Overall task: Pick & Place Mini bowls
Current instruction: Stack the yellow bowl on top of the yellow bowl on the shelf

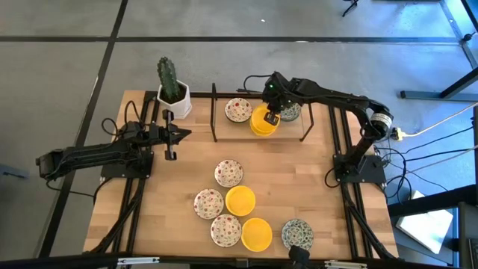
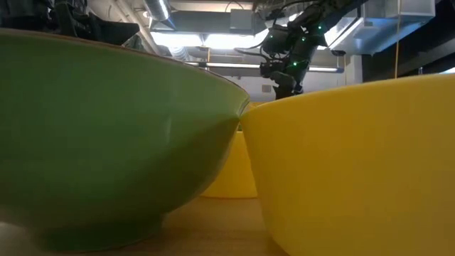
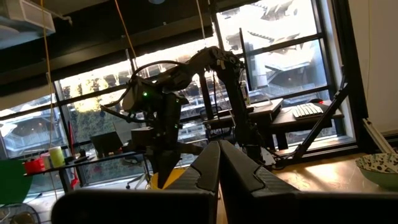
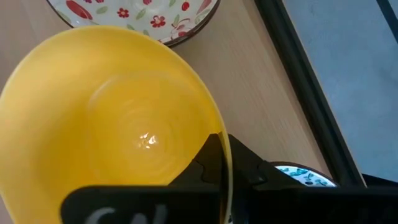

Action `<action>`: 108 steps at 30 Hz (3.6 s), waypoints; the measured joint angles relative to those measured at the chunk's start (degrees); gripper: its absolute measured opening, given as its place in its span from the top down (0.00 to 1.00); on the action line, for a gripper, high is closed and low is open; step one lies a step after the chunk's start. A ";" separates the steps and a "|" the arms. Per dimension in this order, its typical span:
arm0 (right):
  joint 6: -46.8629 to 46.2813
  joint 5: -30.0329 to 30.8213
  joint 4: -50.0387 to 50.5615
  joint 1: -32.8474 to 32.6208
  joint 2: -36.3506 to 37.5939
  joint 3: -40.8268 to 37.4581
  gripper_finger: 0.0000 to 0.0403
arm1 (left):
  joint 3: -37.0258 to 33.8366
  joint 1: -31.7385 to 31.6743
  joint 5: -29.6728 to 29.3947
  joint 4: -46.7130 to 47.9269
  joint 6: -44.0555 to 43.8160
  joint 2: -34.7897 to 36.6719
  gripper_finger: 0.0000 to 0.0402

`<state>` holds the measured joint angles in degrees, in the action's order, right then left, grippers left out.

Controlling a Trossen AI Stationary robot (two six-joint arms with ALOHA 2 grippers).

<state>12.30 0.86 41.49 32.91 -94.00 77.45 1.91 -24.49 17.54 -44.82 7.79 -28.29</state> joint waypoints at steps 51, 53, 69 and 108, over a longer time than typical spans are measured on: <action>-0.59 2.94 0.27 -0.26 -2.11 -0.09 0.99 | 0.00 0.00 0.02 0.01 -0.02 0.02 0.98; -0.02 2.16 -0.62 -0.26 -2.86 -0.09 0.99 | 0.00 0.02 0.02 0.02 -0.02 0.01 0.99; 1.92 1.53 -1.33 -0.22 -4.15 -0.09 0.80 | 0.00 0.01 0.02 0.02 0.00 0.00 0.99; -6.02 18.18 1.66 -7.02 -5.25 4.70 0.99 | 0.00 0.00 0.04 0.02 -0.05 0.02 0.99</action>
<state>6.28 19.05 43.16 25.88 -99.24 82.15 1.91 -24.49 17.58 -44.80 7.74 -28.27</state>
